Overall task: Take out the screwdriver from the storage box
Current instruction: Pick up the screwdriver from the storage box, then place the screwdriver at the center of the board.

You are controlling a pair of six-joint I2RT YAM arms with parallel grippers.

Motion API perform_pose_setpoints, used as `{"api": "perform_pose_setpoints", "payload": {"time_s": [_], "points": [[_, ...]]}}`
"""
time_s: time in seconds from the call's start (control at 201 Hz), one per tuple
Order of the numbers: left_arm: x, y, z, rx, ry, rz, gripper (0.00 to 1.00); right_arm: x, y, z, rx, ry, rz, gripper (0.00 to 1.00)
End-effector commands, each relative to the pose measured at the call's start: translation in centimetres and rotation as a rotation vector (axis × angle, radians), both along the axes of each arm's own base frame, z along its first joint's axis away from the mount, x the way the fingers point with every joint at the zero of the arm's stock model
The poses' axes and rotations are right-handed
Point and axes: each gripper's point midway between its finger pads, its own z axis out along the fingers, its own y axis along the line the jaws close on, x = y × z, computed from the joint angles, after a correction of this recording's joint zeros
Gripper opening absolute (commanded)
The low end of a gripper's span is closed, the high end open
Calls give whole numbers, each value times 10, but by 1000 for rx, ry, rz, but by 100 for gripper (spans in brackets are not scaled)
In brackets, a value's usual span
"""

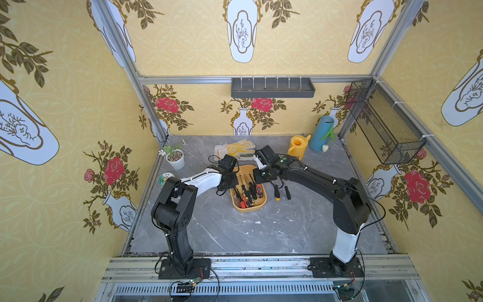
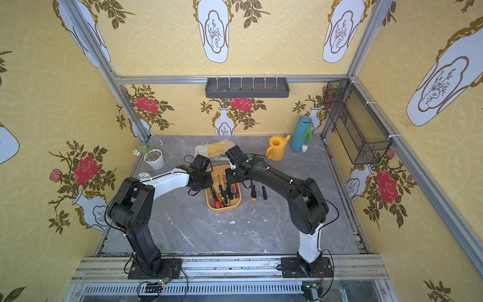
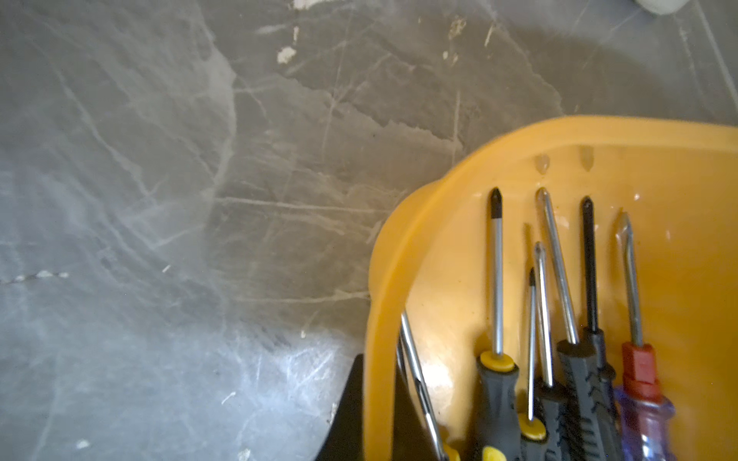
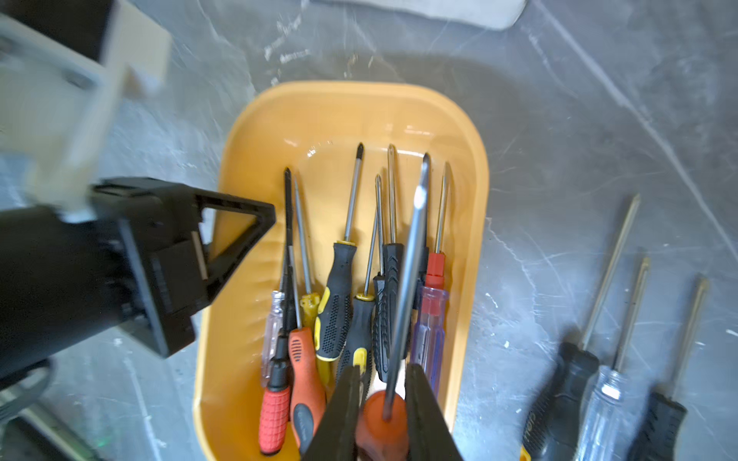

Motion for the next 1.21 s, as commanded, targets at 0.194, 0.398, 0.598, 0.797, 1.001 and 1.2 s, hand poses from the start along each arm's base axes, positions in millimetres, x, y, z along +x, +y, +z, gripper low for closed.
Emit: {"api": "perform_pose_setpoints", "payload": {"time_s": [0.194,0.398,0.598,0.797,1.001,1.2], "points": [[-12,5,-15,25,60,-5,0,16,-63,5,-66,-20,-87,0],[-14,7,-15,30,61,-4,0,13,-107,-20,-209,60,-129,0],[-14,8,-13,33,59,-4,0,13,-153,-38,-369,107,-170,0],[-12,7,-12,34,58,-6,0,10,-176,-59,-456,182,-149,0],[-13,8,-12,43,61,-10,0,8,-187,-79,-446,224,-161,0],[-13,8,-12,40,61,-9,0,5,-180,-102,-390,270,-170,0]]}}
